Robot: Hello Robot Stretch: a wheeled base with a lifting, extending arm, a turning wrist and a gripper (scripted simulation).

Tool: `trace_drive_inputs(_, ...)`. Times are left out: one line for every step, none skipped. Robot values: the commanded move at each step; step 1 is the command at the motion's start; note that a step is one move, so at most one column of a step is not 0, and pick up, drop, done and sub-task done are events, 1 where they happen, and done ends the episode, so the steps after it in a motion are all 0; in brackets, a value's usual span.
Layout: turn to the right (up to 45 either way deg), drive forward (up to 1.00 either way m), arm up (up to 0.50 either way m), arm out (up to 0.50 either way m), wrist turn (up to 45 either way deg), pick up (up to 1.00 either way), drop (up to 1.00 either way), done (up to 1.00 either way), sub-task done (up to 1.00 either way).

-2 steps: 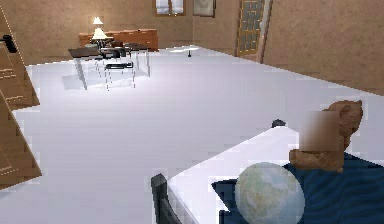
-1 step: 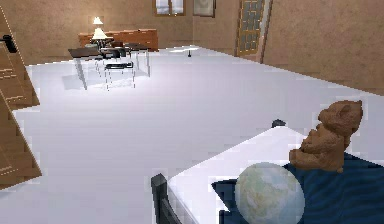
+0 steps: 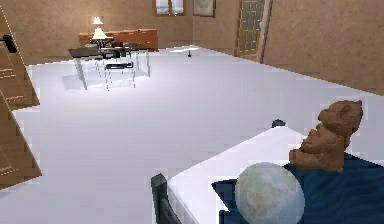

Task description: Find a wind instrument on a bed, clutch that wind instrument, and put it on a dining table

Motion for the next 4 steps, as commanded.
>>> trace_drive_inputs(0.0, 0.0, -0.3, 0.0, 0.0, 0.0, 0.0, 0.0, 0.0)
trace_drive_inputs(0.0, 0.0, 0.0, 0.0, 0.0, 1.0, 0.0, 0.0, 0.0)
trace_drive_inputs(0.0, 0.0, 0.1, 0.0, 0.0, 0.0, 0.0, 0.0, 0.0)
trace_drive_inputs(0.0, 0.0, 0.44, 0.0, 0.0, 0.0, 0.0, 0.0, 0.0)
